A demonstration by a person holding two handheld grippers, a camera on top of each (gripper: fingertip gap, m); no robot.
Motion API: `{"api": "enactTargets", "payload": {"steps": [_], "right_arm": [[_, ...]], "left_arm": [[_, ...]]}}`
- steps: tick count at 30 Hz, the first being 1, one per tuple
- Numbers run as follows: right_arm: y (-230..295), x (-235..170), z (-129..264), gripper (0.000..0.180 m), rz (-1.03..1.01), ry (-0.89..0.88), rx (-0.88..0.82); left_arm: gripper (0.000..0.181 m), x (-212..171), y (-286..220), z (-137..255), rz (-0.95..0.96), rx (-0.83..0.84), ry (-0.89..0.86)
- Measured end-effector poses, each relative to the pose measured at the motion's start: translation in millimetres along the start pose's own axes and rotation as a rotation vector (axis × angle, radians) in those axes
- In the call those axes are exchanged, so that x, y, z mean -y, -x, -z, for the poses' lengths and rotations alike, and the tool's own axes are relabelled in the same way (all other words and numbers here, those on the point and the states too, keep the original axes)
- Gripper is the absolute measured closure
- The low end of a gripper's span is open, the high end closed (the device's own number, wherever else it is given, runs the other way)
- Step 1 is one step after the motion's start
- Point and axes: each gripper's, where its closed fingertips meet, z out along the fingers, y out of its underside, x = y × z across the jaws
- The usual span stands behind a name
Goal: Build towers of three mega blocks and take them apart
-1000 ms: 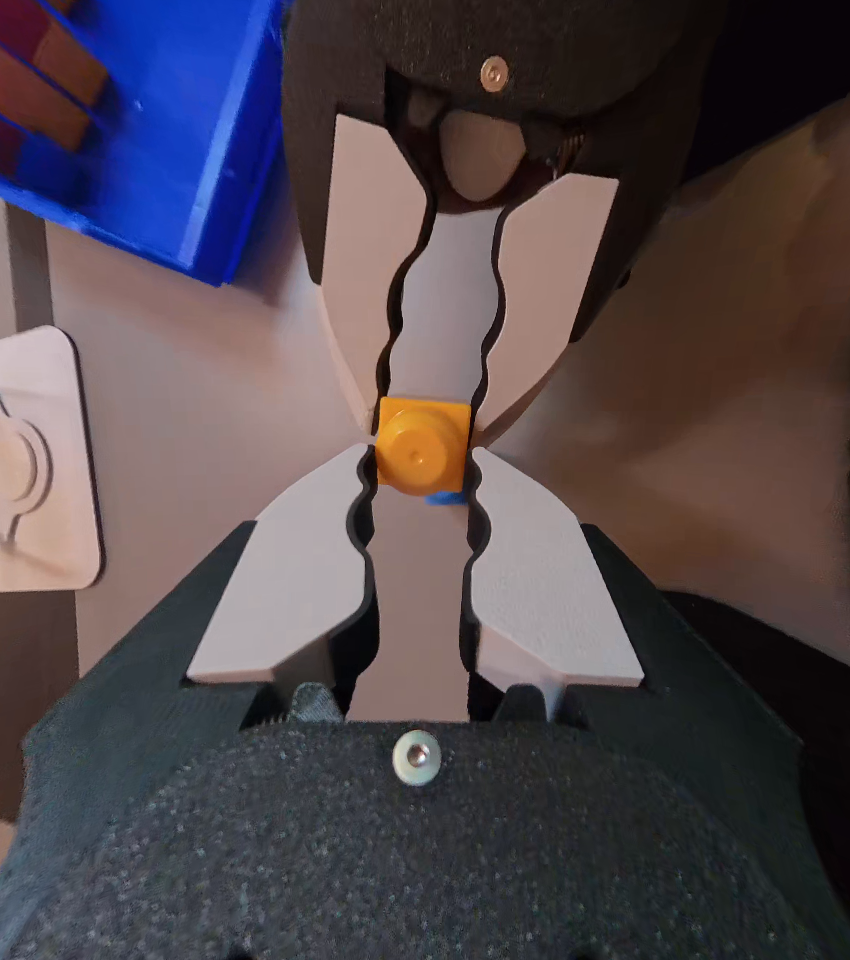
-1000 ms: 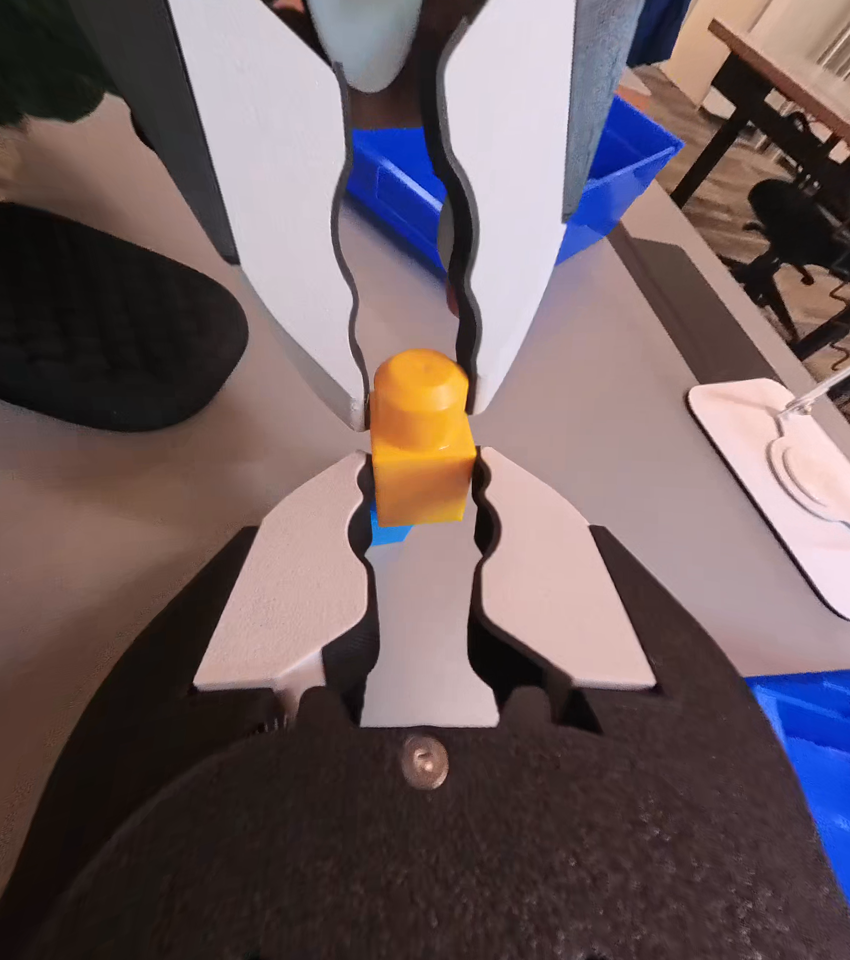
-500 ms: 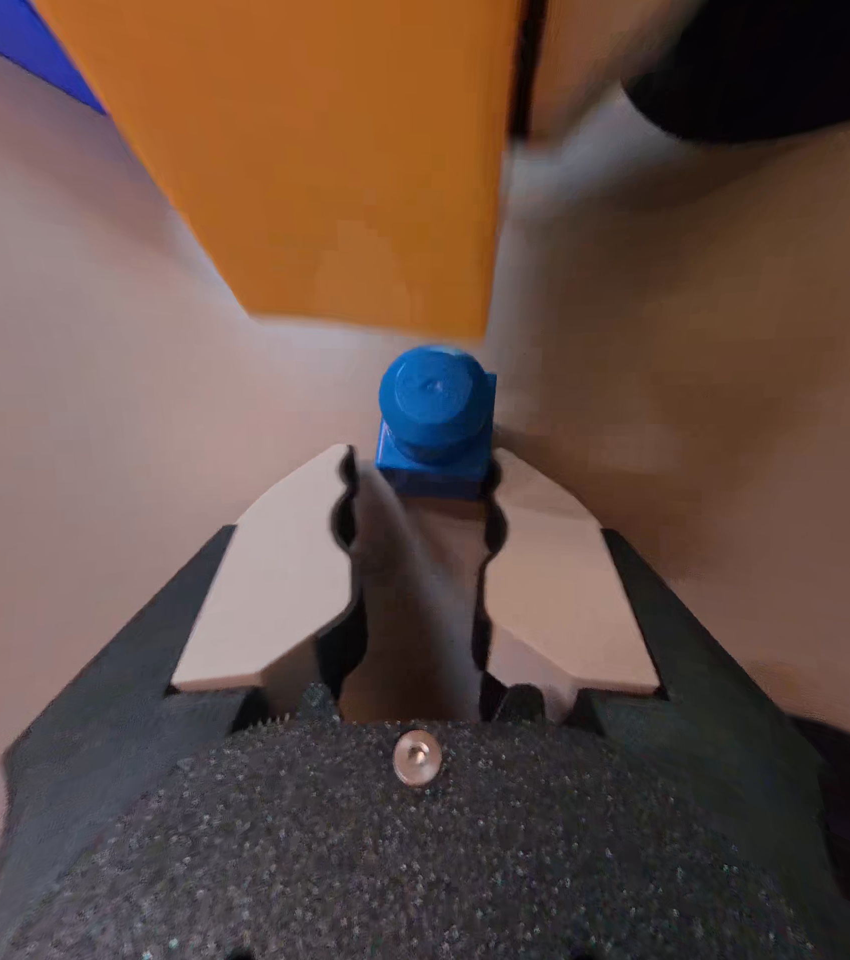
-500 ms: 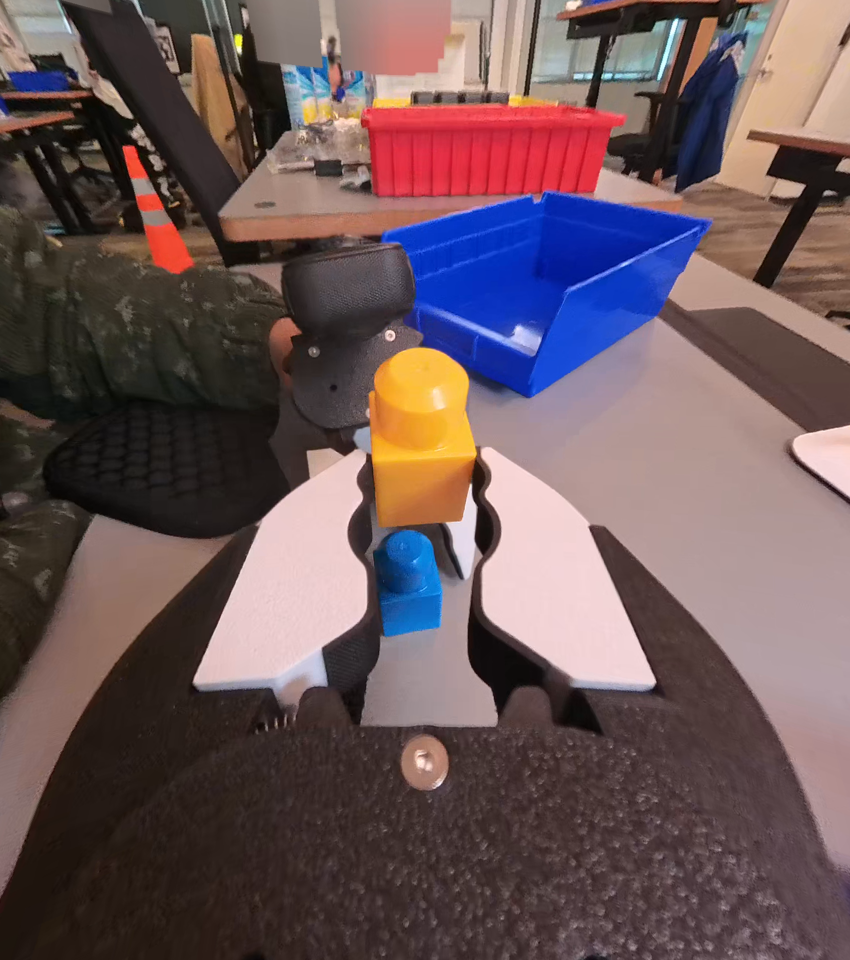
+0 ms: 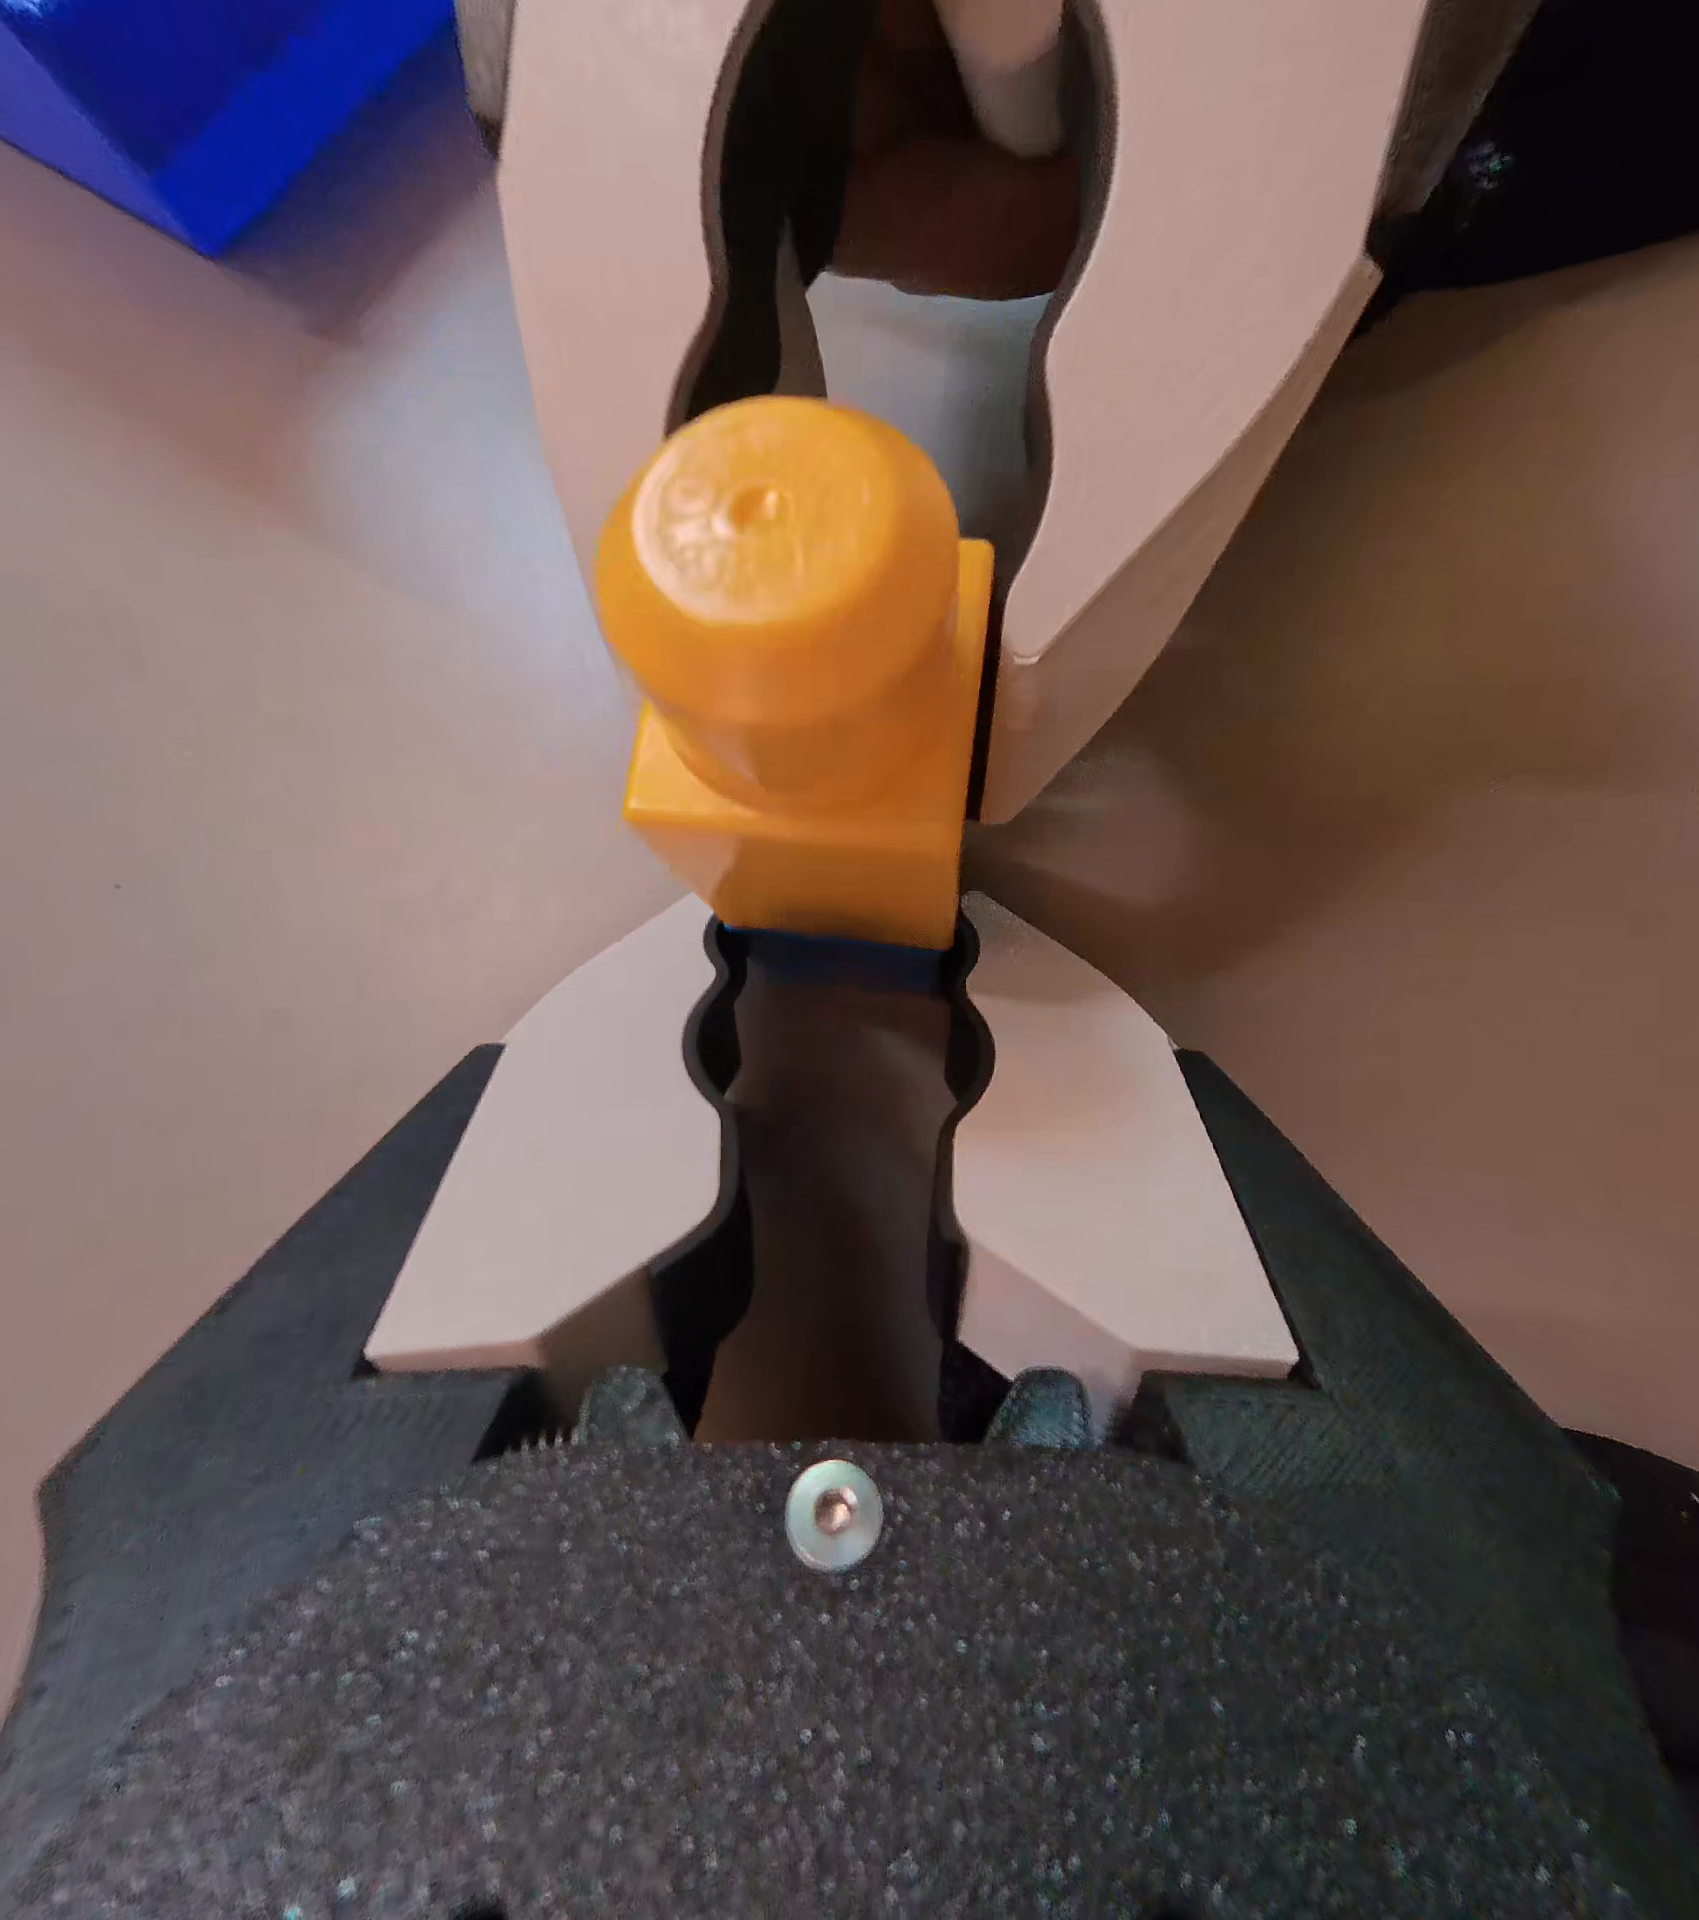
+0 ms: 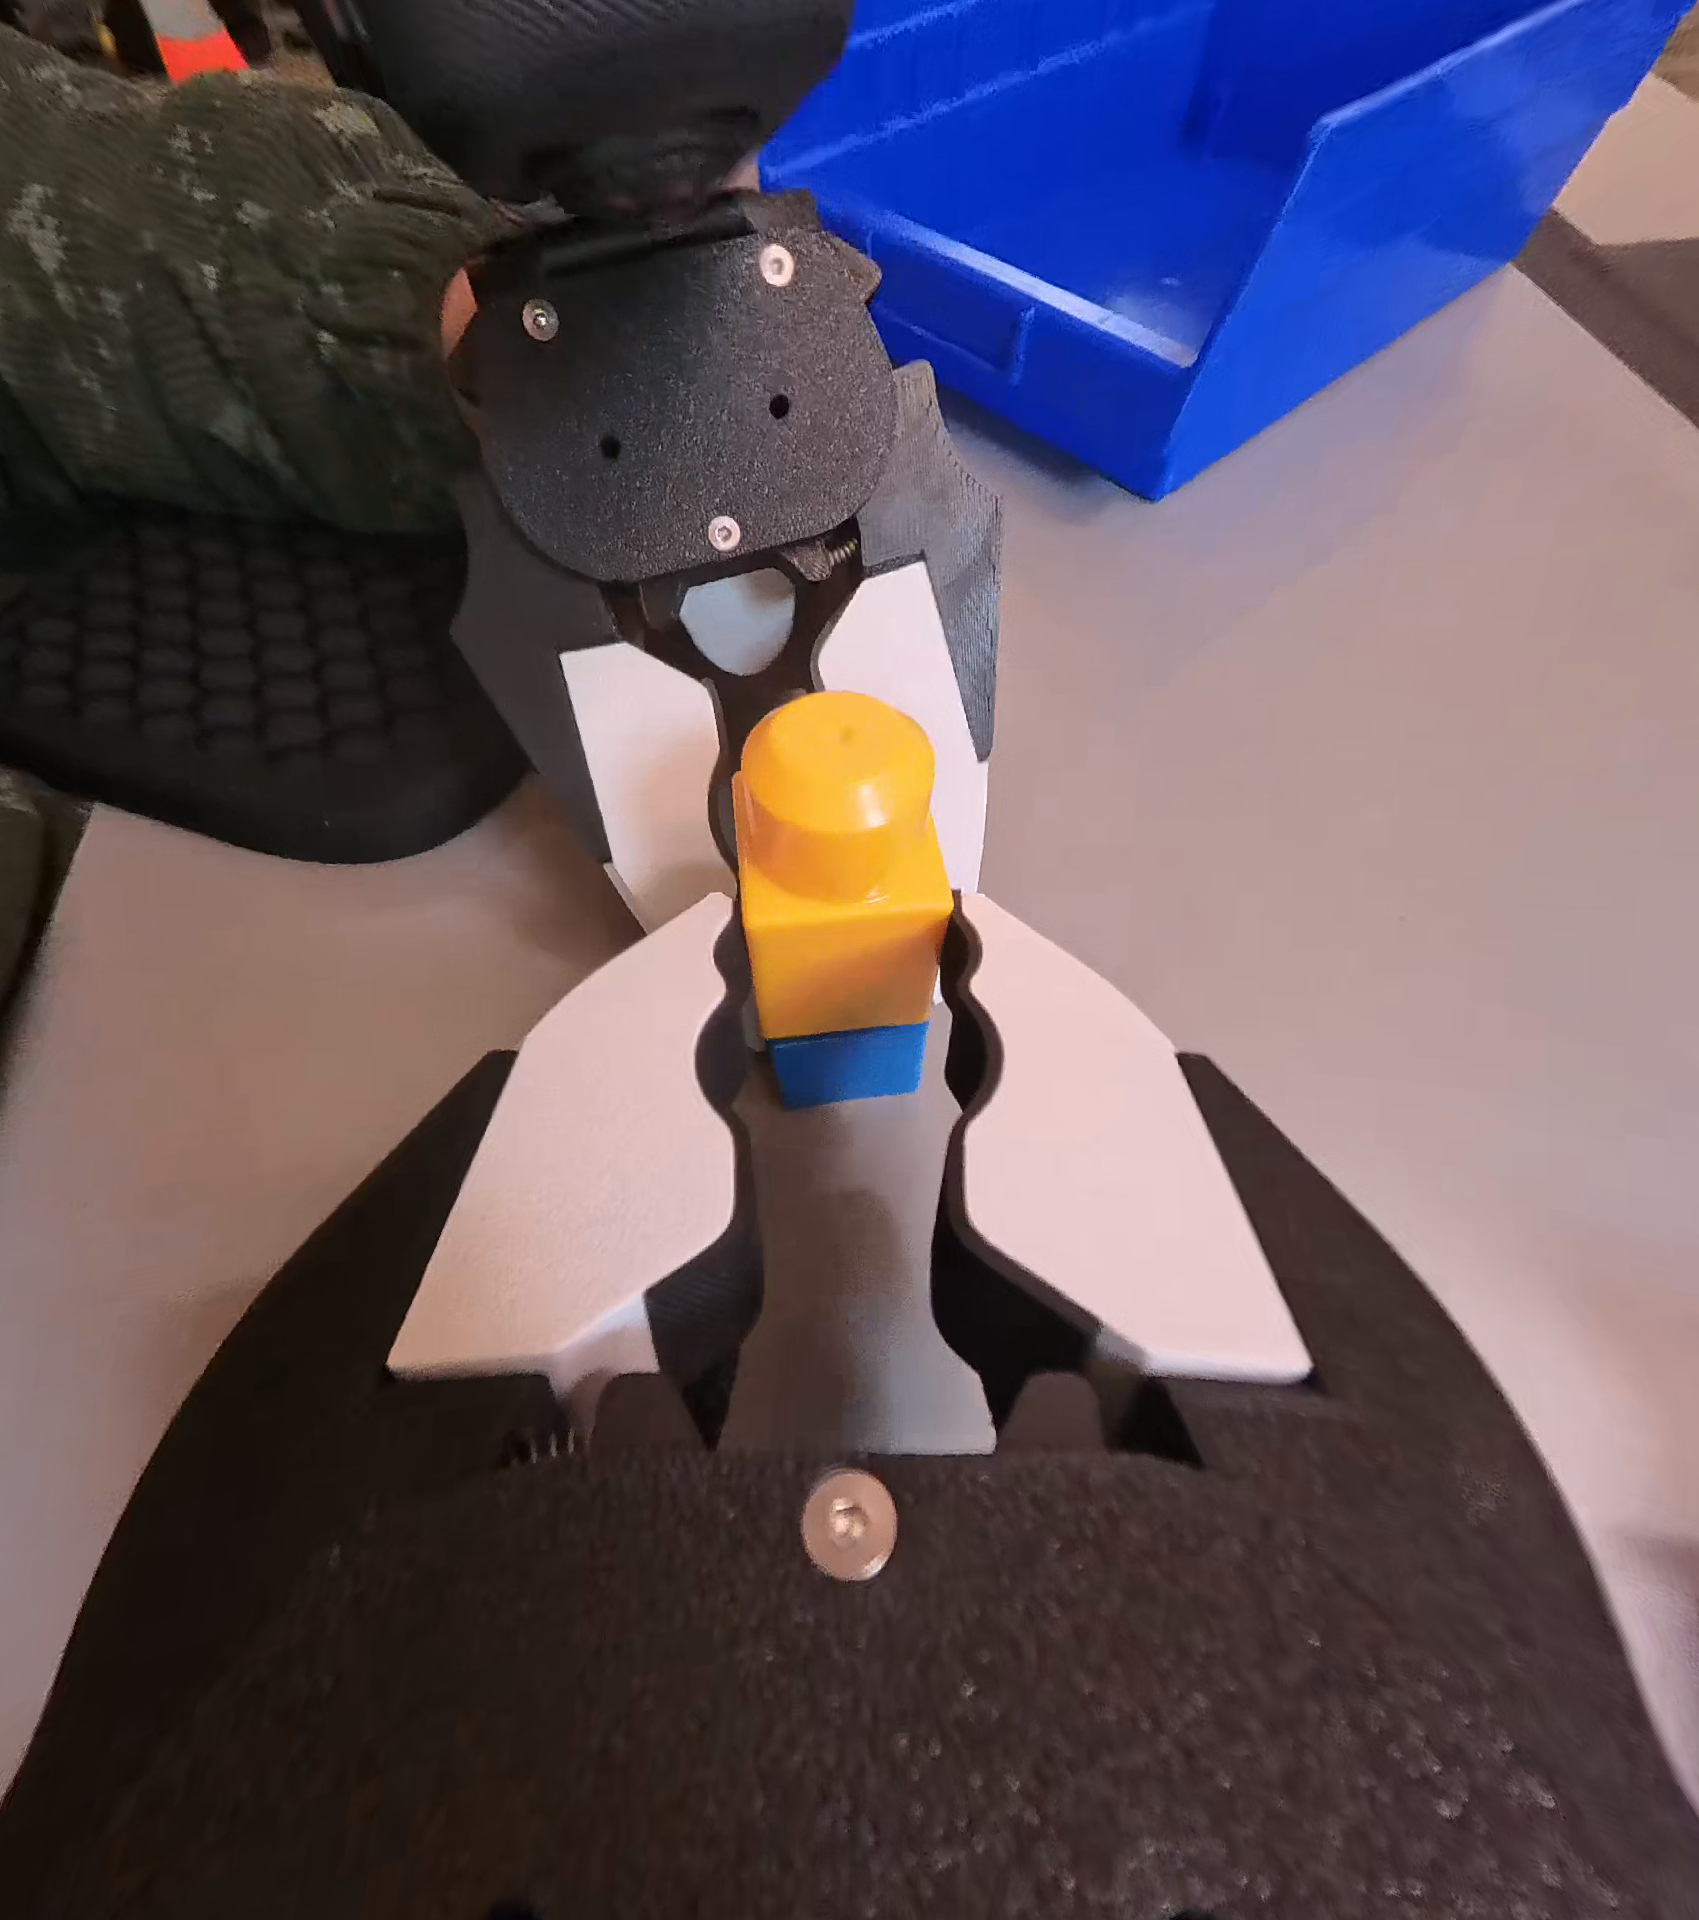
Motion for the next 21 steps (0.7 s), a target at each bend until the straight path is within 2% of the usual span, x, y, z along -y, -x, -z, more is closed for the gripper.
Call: {"api": "enactTargets", "payload": {"steps": [8,21], "right_arm": [[0.6,-2.2,-0.7,0.144,-0.007,-0.02,0.025],[2.3,-9.2,2.4,0.144,0.068,0.206,0.055]], "left_arm": [[0.144,0.1,-0.2,0.1,0.0,0.008,-0.009],[0.144,-0.8,-3.5,0.5,-0.014,-0.018,0.017]]}}
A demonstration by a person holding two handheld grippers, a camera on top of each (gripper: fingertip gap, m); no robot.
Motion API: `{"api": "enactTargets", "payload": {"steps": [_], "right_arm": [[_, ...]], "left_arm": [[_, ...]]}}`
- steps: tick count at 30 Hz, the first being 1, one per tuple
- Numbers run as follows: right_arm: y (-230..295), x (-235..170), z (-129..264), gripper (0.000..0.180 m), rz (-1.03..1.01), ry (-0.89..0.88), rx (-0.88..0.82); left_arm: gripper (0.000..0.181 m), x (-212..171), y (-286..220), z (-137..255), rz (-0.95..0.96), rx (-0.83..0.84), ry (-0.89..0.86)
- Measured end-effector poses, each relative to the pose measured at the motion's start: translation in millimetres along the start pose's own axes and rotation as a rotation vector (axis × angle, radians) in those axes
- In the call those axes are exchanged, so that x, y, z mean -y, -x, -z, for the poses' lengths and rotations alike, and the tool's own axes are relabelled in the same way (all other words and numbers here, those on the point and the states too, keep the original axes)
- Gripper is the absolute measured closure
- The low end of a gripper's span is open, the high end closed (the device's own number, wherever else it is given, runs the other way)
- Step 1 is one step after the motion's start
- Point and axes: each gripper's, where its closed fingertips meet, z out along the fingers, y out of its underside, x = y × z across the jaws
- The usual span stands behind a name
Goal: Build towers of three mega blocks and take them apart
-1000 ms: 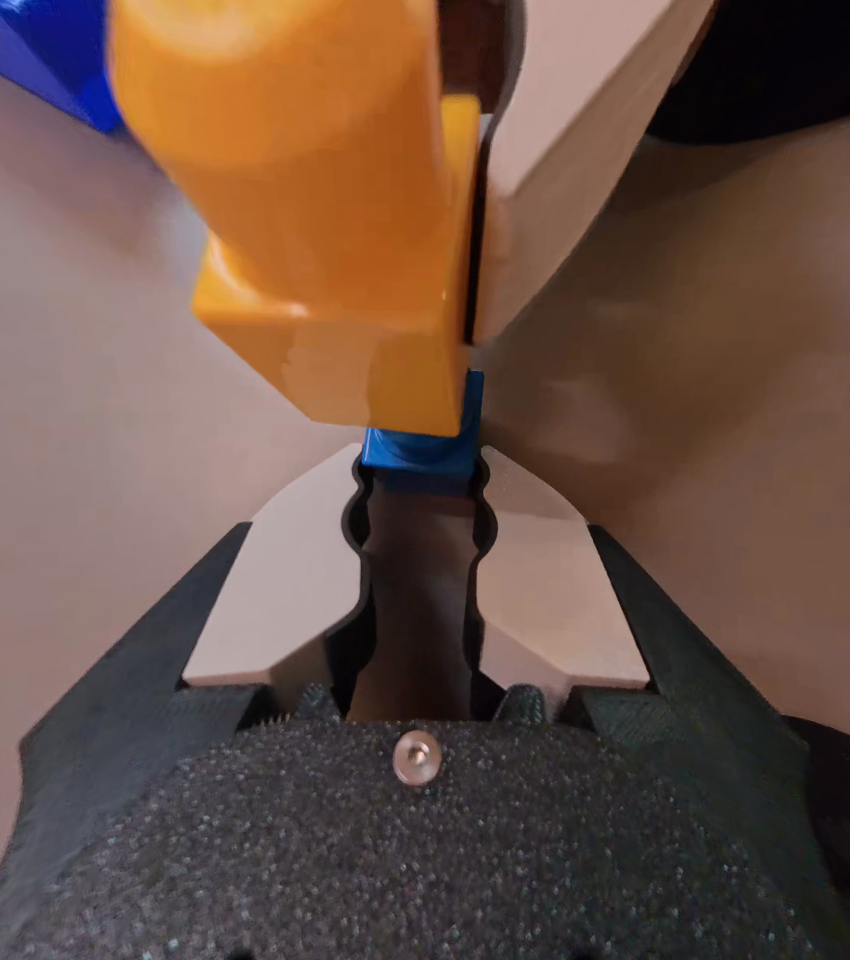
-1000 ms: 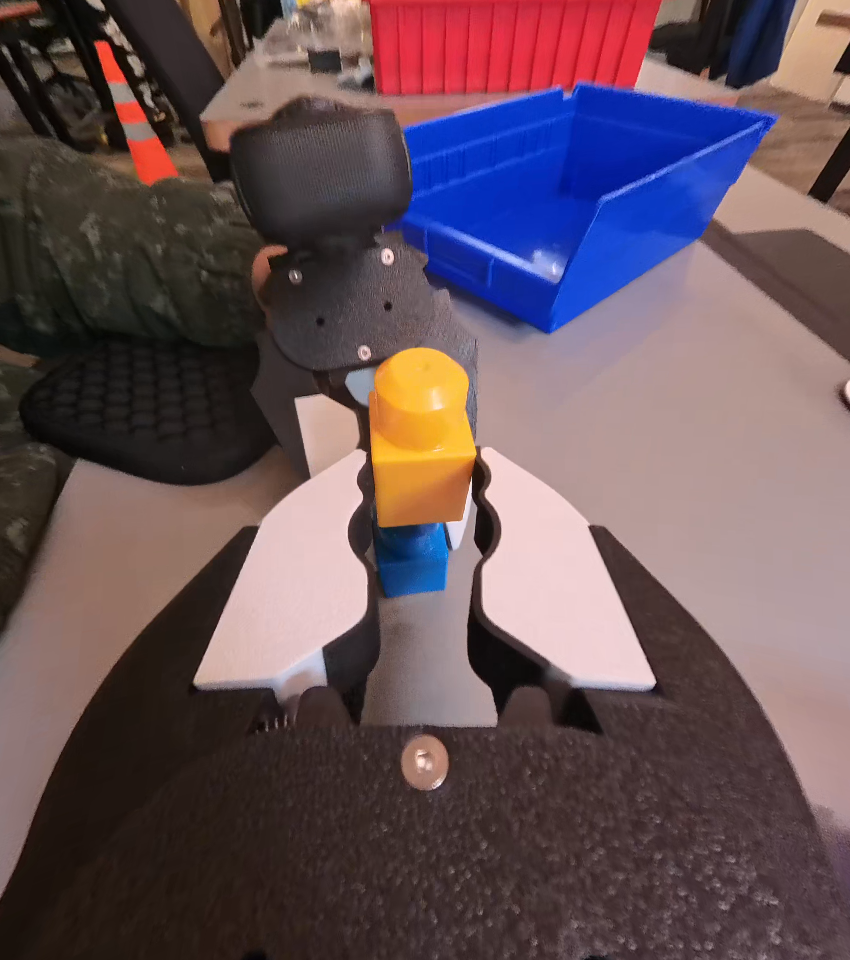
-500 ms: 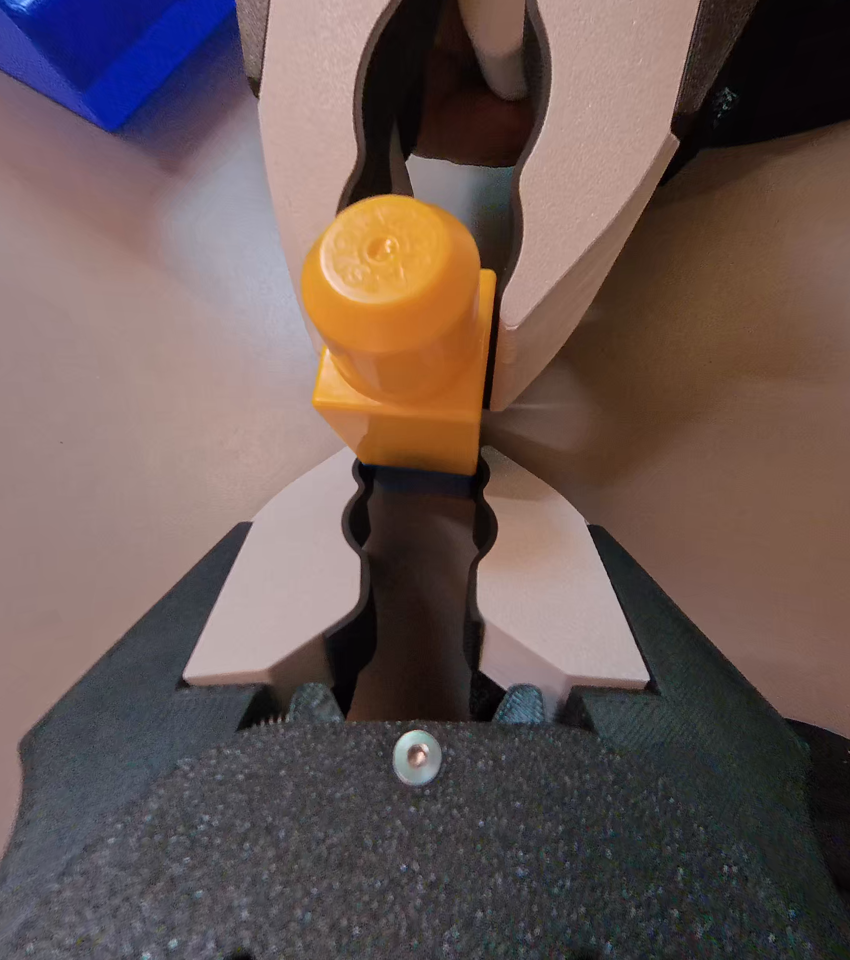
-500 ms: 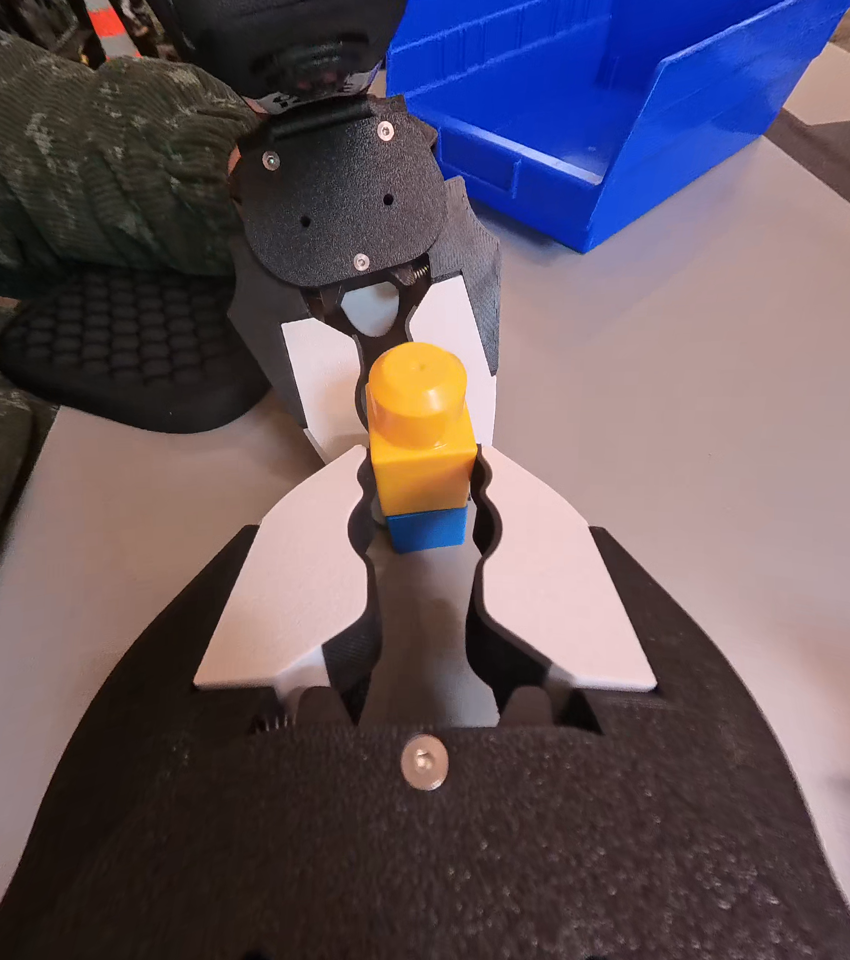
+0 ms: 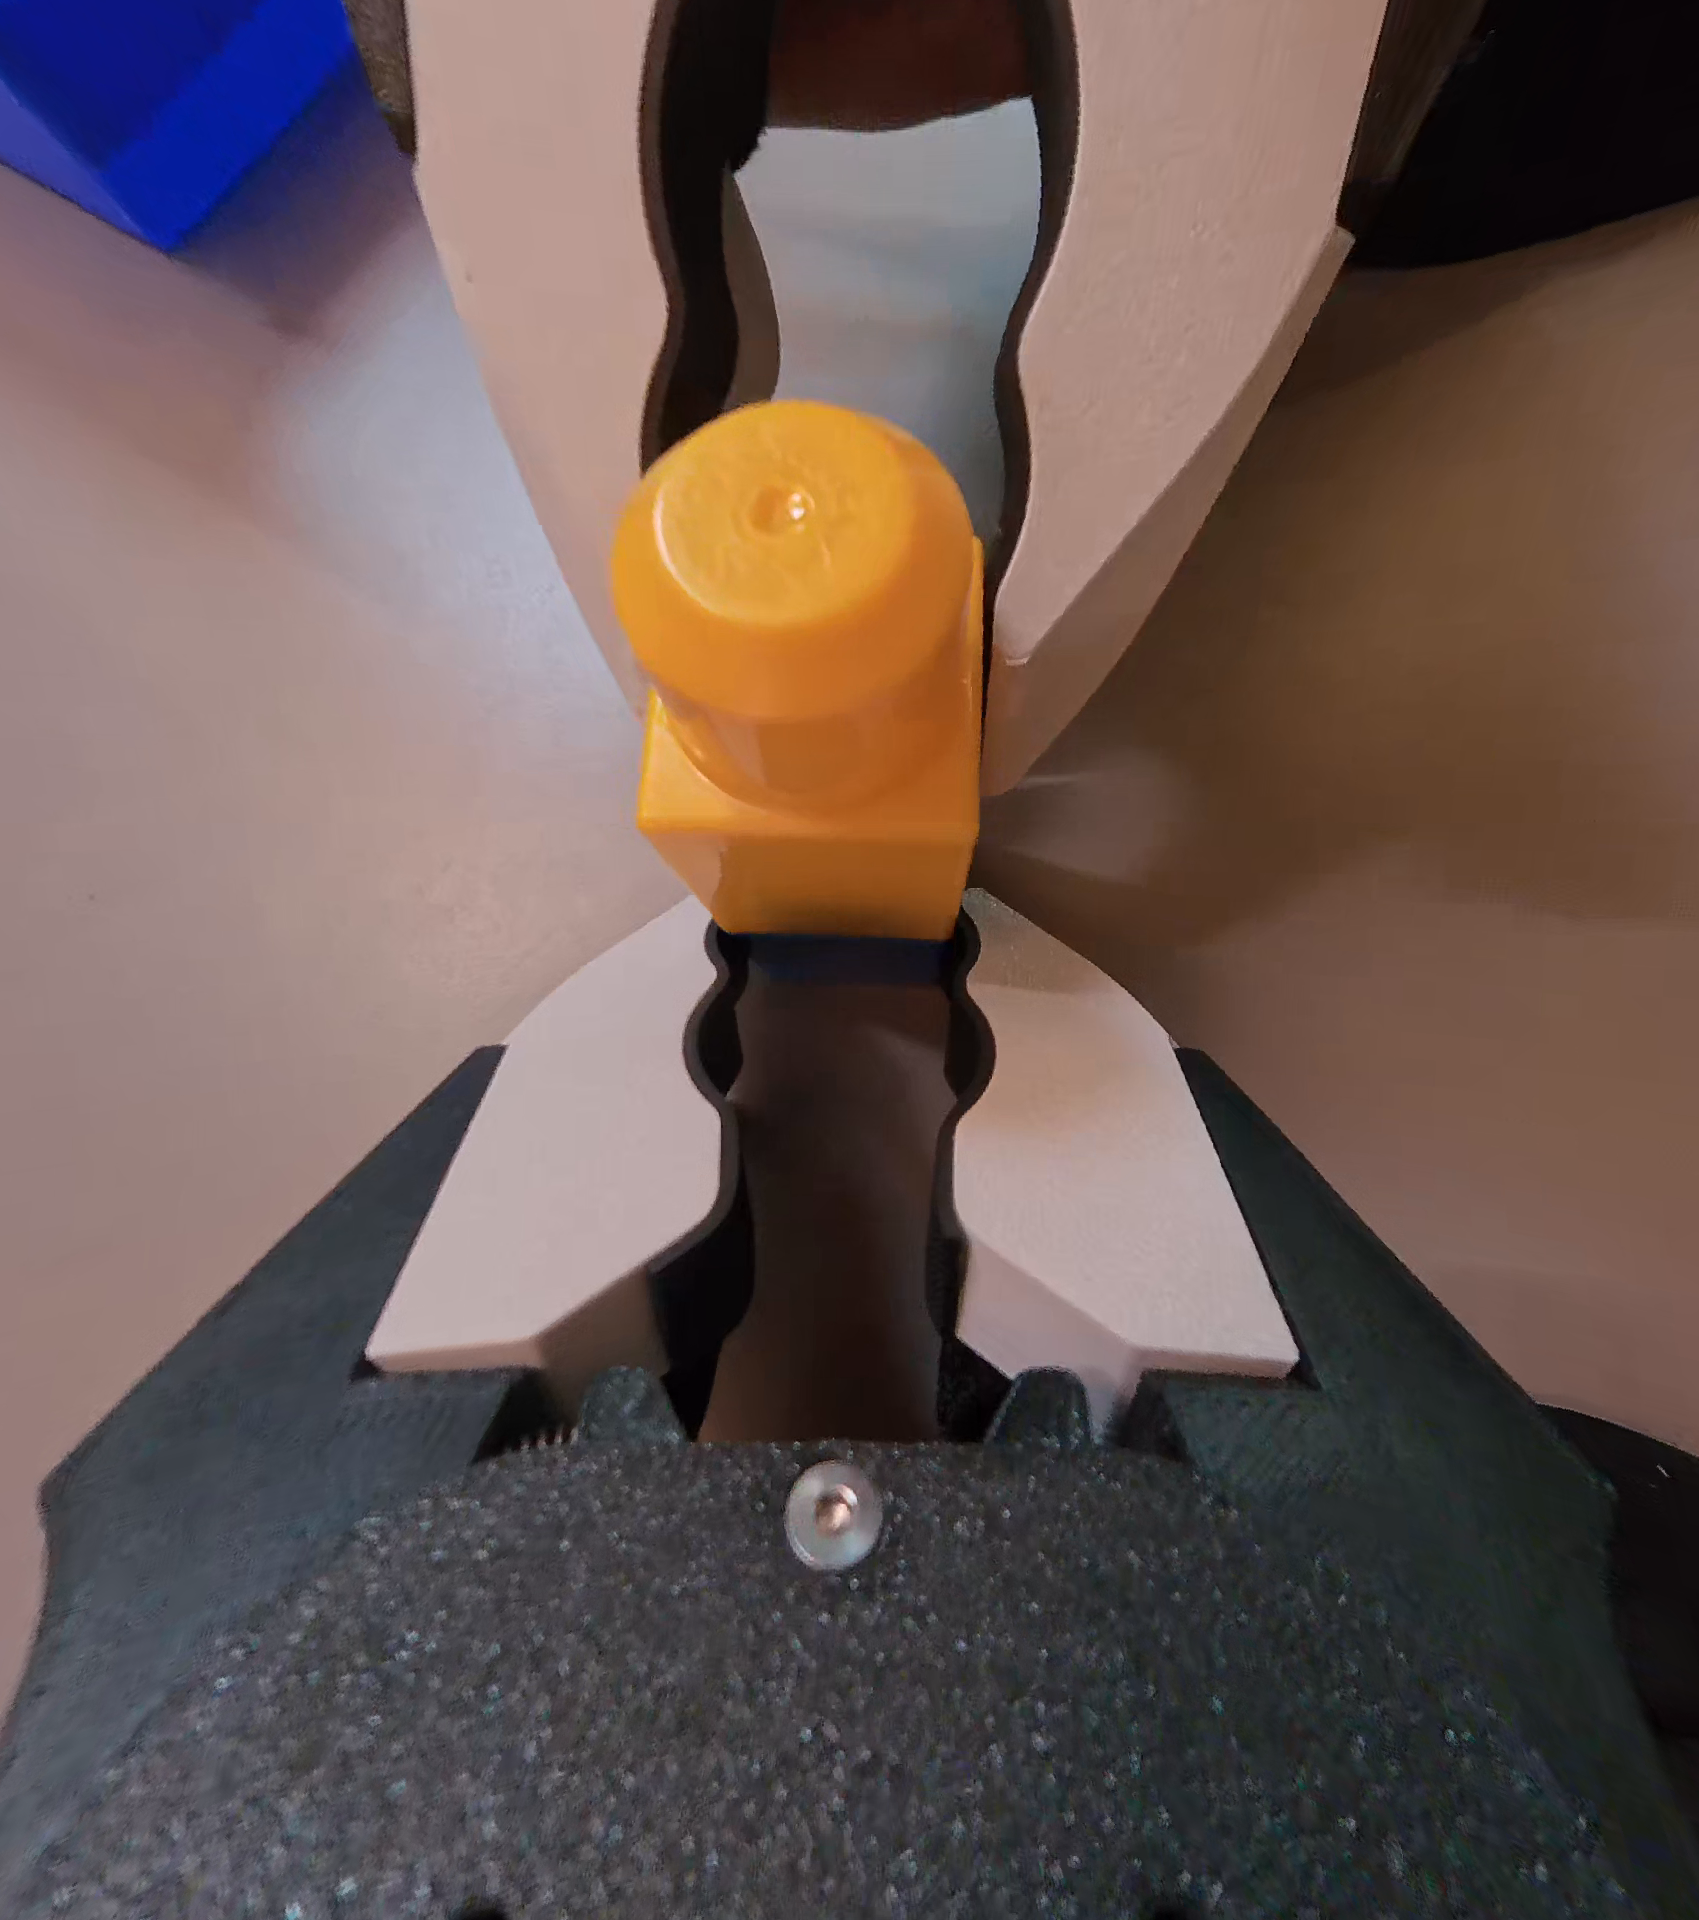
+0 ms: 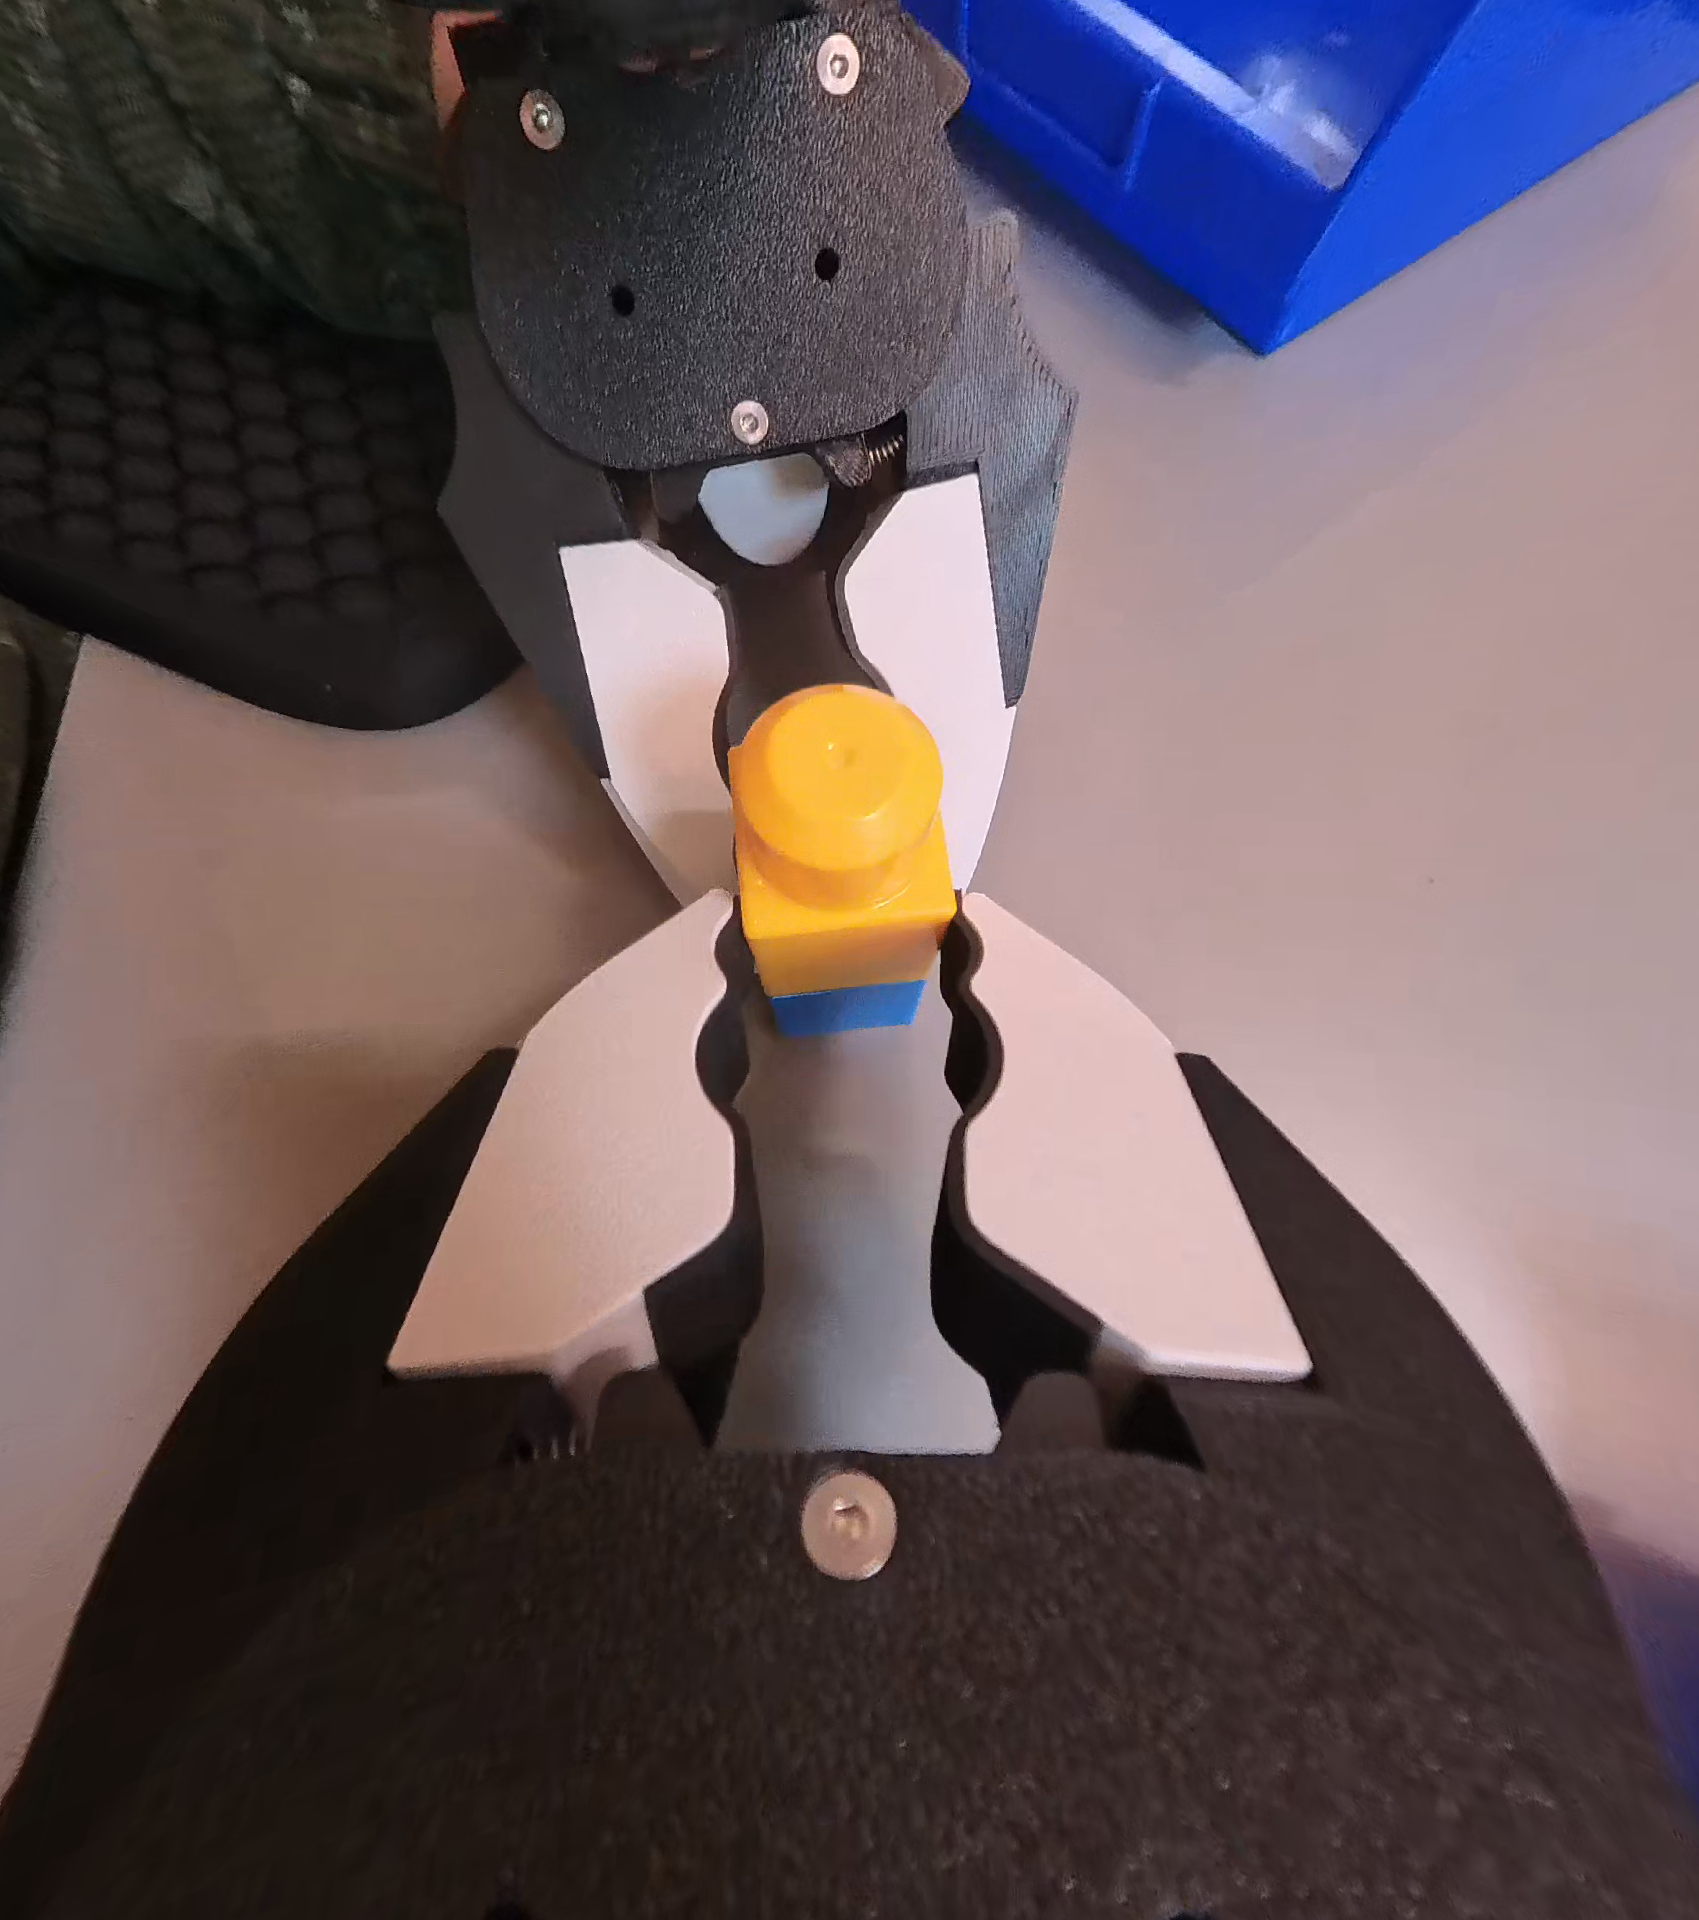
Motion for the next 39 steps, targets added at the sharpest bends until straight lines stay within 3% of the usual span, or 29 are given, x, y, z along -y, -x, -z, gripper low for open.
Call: {"api": "enactTargets", "payload": {"steps": [9,12,15,19,22,26,29,31,35,39], "right_arm": [[5,1,-4,0.143,-0.022,-0.128,0.002],[7,-6,-12,0.128,0.002,-0.104,-0.015],[13,5,-10,0.143,0.022,-0.155,-0.005],[12,17,1,0.143,0.021,-0.221,-0.018],[3,28,17,0.143,-0.012,-0.305,-0.052],[-7,35,37,0.143,-0.069,-0.401,-0.067],[-9,38,45,0.143,-0.092,-0.438,-0.059],[-9,38,46,0.143,-0.09,-0.44,-0.056],[-7,40,49,0.143,-0.104,-0.46,-0.03],[-8,37,51,0.143,-0.109,-0.458,-0.03]], "left_arm": [[0.145,1,-4,1,0.007,-0.012,-0.021],[0.145,8,-4,8,0.015,-0.011,-0.064],[0.145,13,-10,10,-0.007,-0.029,-0.084],[0.141,27,-6,25,-0.008,-0.003,-0.166],[0.131,37,18,56,0.026,0.083,-0.233],[0.141,46,92,147,0.091,0.411,-0.36],[0.141,20,162,219,0.174,0.637,-0.302],[0.133,-16,207,244,0.307,0.656,-0.206],[0.126,-96,273,246,0.47,0.629,0.054],[0.118,-168,301,222,0.497,0.585,0.377]]}}
